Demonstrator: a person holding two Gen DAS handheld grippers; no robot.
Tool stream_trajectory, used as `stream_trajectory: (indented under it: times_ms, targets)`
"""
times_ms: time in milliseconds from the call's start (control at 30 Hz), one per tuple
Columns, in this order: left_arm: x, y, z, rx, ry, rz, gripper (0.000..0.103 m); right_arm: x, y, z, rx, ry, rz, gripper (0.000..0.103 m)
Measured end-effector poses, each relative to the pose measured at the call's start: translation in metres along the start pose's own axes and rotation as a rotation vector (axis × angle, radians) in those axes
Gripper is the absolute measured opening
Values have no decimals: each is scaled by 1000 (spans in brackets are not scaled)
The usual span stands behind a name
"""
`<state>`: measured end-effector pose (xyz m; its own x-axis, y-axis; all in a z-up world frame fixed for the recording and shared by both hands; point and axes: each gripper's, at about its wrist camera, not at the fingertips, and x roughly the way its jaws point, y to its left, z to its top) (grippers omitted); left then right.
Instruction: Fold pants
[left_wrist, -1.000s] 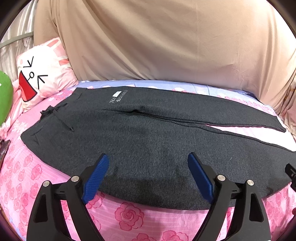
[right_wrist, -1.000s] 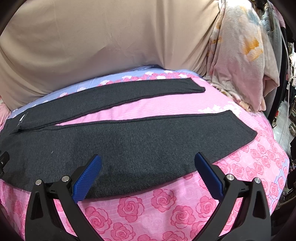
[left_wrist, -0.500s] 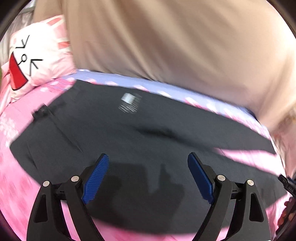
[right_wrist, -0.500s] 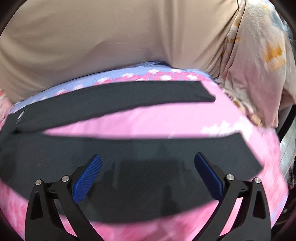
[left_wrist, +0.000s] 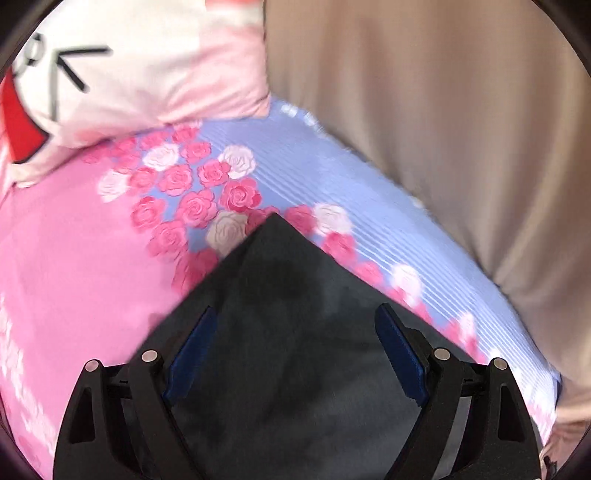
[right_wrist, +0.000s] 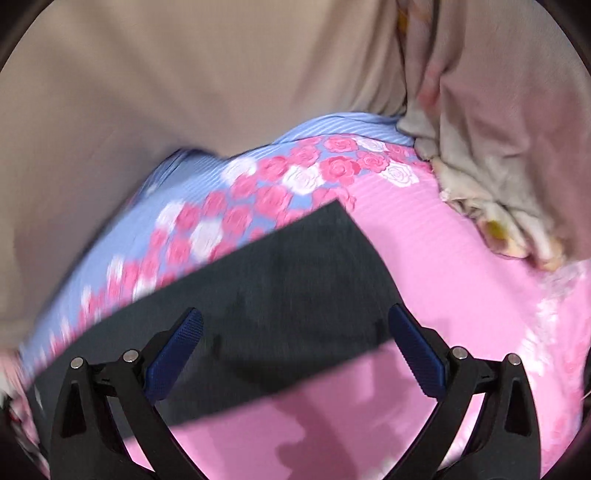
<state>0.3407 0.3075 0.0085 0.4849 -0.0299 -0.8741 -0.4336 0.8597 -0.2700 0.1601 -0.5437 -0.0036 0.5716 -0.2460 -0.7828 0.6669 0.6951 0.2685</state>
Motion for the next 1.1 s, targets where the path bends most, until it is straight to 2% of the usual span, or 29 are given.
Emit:
stream_trajectory:
  times_ms: [67, 133, 167, 200, 233, 267, 300, 333, 367, 400, 433, 567, 767, 900, 1033, 1100]
  targets:
    - [21, 3, 13, -37, 24, 15, 85, 14, 4, 11, 2, 23, -10, 98]
    - [27, -5, 22, 0, -23, 62, 88, 31, 8, 17, 3, 46, -35, 98]
    - [32, -10, 25, 25, -21, 91, 88, 39, 12, 18, -1, 55, -51, 98]
    - [37, -14, 27, 46, -25, 118, 85, 42, 15, 18, -9, 37, -74, 98]
    - [40, -17, 28, 60, -35, 134, 72, 43, 21, 17, -30, 10, -103, 98]
    - [42, -21, 28, 91, -56, 179, 67, 44, 26, 16, -51, -5, -123, 96]
    - [42, -28, 27, 137, -75, 187, 50, 44, 31, 14, -79, -23, -155, 79]
    - [41, -31, 25, 161, -82, 187, 37, 41, 38, 11, -119, -40, -128, 54]
    - [39, -33, 23, 175, -86, 196, 30, 39, 40, 10, -125, -40, -78, 39]
    - [36, -33, 22, 180, -89, 204, 20, 37, 42, 10, -125, -37, -86, 16]
    - [28, -32, 20, 180, -94, 188, 13, 34, 43, 9, -127, -24, -84, 7]
    - [-21, -22, 10, 144, -142, 73, 9, 1, 38, 5, -131, -73, -31, 5]
    - [-137, 3, -18, 173, -214, -87, 9, -97, 18, -27, -237, -222, 85, 5]
    - [-198, 48, -67, 189, -229, -134, 9, -150, -7, -66, -341, -293, 125, 5]
    - [-203, 98, -120, 183, -173, -116, 9, -158, -49, -115, -375, -256, 104, 5]
    - [-184, 118, -137, 171, -145, -109, 9, -150, -74, -141, -371, -221, 77, 5]
